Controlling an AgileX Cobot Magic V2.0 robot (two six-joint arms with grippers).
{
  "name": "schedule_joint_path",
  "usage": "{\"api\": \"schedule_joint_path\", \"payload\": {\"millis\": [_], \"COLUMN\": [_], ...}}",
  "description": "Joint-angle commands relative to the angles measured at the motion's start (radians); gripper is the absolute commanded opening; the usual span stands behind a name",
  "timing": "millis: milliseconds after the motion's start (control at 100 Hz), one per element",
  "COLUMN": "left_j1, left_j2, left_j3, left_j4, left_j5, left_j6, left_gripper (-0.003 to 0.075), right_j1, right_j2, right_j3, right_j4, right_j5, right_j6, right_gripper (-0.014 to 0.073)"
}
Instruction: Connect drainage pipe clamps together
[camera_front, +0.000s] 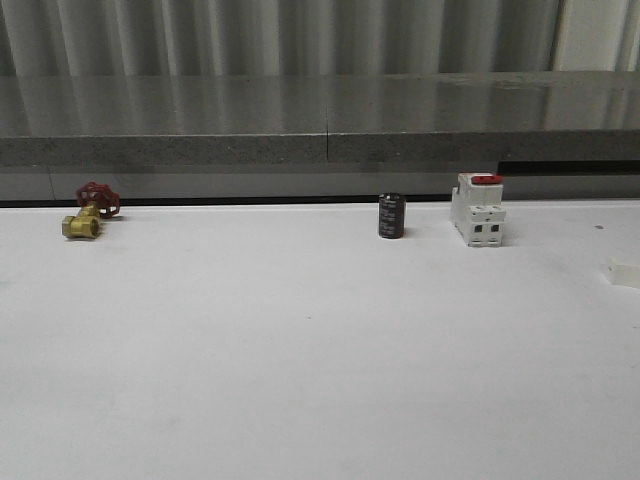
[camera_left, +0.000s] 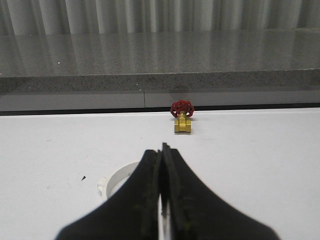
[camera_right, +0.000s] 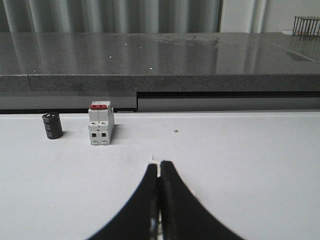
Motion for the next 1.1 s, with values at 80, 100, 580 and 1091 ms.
{"api": "schedule_joint_path", "payload": {"millis": [80,100,580,1091], "left_j1": [0.0,0.0,0.0,0.0], "left_j2": [-0.027,-0.027,-0.027,0.185], "left_j3": [0.046,0.046,0.006,-0.29], "left_j4": [-0.001,-0.001,0.003,0.003], "left_j5": [-0.086,-0.086,-0.111,0.283], "left_j6": [-0.008,-0.008,-0.008,-0.008], "left_gripper": [-0.0021,-0.0021,-0.0021,-0.0021], "right_j1": [0.001,0.001,0.001,0.001], "right_j2": [-0.02,-0.02,-0.02,-0.02], "right_j3": [-0.015,-0.015,-0.015,-0.015], "right_j4": [-0.011,-0.011,-0.011,-0.011], "right_j5": [-0.087,-0.087,-0.087,-0.087], "right_j6": [-0.003,-0.003,-0.003,-0.003], "right_gripper": [-0.0067,-0.0067,-0.0067,-0.0067]}}
